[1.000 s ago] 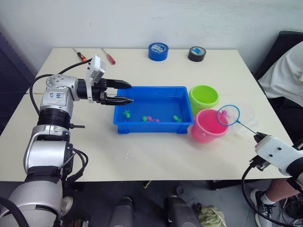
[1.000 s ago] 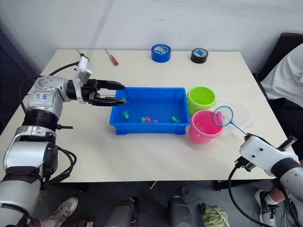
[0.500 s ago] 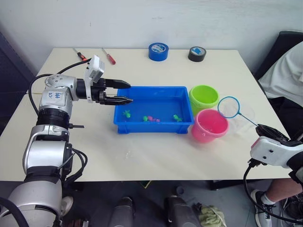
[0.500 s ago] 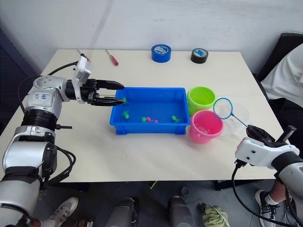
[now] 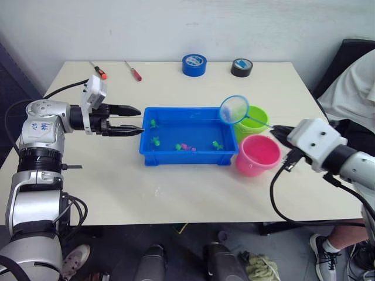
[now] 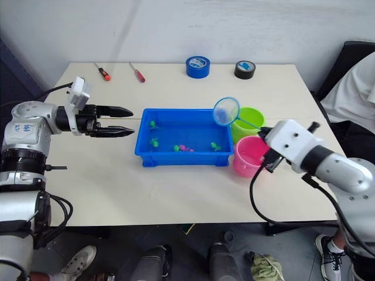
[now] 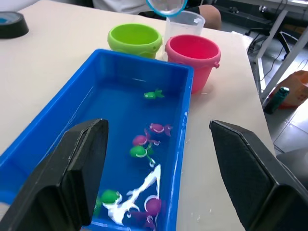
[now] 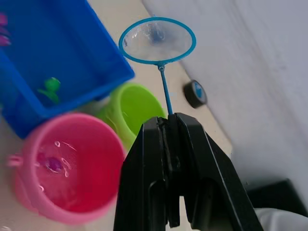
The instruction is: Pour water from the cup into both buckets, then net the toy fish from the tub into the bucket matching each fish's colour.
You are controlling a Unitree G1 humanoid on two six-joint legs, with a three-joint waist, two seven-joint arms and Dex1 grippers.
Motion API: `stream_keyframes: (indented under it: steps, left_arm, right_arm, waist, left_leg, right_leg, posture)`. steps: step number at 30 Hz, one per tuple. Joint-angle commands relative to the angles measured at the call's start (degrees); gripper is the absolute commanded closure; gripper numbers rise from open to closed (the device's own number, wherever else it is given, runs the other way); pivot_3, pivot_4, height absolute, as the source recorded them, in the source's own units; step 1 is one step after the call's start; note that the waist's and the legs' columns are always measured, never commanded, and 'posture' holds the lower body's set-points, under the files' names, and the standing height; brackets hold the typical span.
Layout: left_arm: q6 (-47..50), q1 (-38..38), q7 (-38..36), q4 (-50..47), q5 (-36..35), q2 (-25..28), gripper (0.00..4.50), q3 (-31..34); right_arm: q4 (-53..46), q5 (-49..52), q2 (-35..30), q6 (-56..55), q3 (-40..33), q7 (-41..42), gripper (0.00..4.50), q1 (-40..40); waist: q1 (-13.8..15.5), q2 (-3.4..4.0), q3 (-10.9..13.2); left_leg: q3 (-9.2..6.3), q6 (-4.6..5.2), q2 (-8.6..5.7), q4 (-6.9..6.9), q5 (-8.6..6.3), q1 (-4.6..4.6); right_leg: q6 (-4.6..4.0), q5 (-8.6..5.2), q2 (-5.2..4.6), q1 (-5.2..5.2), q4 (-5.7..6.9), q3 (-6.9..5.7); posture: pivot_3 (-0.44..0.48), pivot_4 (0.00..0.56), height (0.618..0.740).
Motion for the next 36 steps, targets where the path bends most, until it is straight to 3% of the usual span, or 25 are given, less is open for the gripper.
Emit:
stream_keyframes:
  steps: [1,8,17,26,36]
  left_arm:
    - [3.5,3.4,1.1,-8.0,-2.4,3.4,0.81,2.7]
    - [12.1,15.9,1.1,-23.3,-5.8,9.0,0.81,4.0]
    - [18.3,24.3,2.3,-35.5,-10.0,12.3,0.81,4.9]
    - [19.9,25.7,4.7,-38.5,-12.0,12.2,0.81,5.5]
    - [21.5,27.9,7.7,-41.6,-14.7,12.7,0.81,7.2]
  right_arm:
    - [4.4,0.6,-0.7,1.3,5.2,1.8,4.5,-4.5]
    - [18.6,-6.2,1.1,-7.6,18.9,3.0,4.5,-14.1]
    - [26.7,-10.8,1.2,-15.6,24.5,5.7,4.5,-17.4]
    - [31.4,-13.9,1.1,-22.2,27.0,9.2,4.5,-20.1]
    - [35.1,-14.1,5.5,-26.2,30.2,14.0,4.5,-24.2]
  waist:
    - [0.1,0.0,0.0]
    - [-0.1,0.0,0.0]
    - [0.0,0.0,0.0]
    - [-0.2,0.0,0.0]
    - [-0.3,0.0,0.0]
  left_leg:
    - [0.0,0.01,0.02,0.02,0.0,-0.01]
    - [0.01,0.04,0.03,0.01,-0.02,-0.01]
    - [0.07,0.05,0.06,0.0,-0.03,-0.03]
    - [0.18,0.05,0.06,-0.01,-0.03,-0.01]
    - [0.17,0.04,0.13,-0.02,-0.03,0.01]
  right_leg:
    - [0.0,0.0,-0.02,-0.01,0.0,0.0]
    - [0.0,0.0,-0.07,-0.05,0.01,0.05]
    - [-0.05,-0.03,-0.08,-0.08,0.0,0.04]
    - [-0.07,-0.04,-0.03,-0.09,0.01,0.04]
    - [-0.08,-0.04,-0.02,-0.09,0.02,0.04]
  posture:
    - [0.0,0.15,0.734]
    - [0.0,0.15,0.734]
    - [0.0,0.15,0.734]
    - [0.0,0.15,0.734]
    - [0.0,0.15,0.734]
